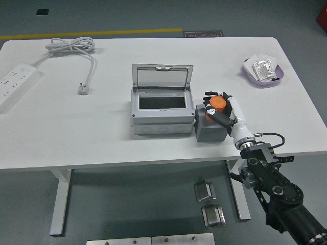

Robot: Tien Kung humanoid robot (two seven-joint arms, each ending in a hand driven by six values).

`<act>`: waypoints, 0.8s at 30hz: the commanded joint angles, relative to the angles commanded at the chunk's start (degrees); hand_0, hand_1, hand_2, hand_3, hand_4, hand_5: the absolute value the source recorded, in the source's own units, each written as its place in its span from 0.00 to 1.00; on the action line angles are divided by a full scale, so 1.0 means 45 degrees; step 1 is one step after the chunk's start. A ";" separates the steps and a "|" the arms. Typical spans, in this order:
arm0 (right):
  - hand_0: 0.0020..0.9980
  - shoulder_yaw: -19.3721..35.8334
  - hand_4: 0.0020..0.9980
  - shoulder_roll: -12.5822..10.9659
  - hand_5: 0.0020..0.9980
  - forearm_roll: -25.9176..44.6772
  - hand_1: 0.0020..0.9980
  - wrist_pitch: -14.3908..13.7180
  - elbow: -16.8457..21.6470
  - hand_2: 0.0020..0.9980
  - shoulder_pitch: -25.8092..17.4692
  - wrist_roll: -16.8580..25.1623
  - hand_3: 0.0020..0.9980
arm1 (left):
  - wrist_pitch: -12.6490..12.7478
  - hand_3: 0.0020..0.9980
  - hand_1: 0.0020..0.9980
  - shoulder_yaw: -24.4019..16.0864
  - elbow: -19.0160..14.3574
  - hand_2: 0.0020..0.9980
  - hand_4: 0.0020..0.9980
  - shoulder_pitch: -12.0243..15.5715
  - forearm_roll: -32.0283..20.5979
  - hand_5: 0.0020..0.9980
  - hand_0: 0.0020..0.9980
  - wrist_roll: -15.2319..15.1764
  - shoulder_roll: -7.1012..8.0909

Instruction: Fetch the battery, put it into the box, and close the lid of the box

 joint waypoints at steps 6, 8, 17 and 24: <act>0.53 -0.0014 0.01 -0.0028 0.00 0.0001 0.41 -0.0082 0.0082 0.43 0.0065 0.0046 0.41 | -0.0009 0.68 0.63 -0.0027 0.0000 0.63 0.71 0.0021 0.0038 0.19 0.61 0.0007 -0.0003; 0.52 -0.0018 0.00 -0.0043 0.00 0.0007 0.39 -0.0086 0.0101 0.42 0.0098 0.0055 0.40 | -0.0011 0.68 0.63 -0.0032 0.0000 0.63 0.71 0.0024 0.0045 0.19 0.61 0.0007 -0.0005; 0.53 0.0010 0.00 -0.0161 0.00 0.0019 0.39 -0.0144 0.0093 0.42 0.0299 0.0120 0.40 | -0.0010 0.68 0.63 -0.0025 0.0000 0.63 0.71 0.0020 0.0042 0.19 0.61 0.0001 -0.0002; 0.53 -0.0036 0.00 -0.0391 0.00 -0.0141 0.38 -0.0409 0.0242 0.41 0.0564 0.0129 0.39 | -0.0024 0.68 0.63 -0.0057 0.0000 0.63 0.71 0.0026 0.0080 0.19 0.61 0.0004 0.0022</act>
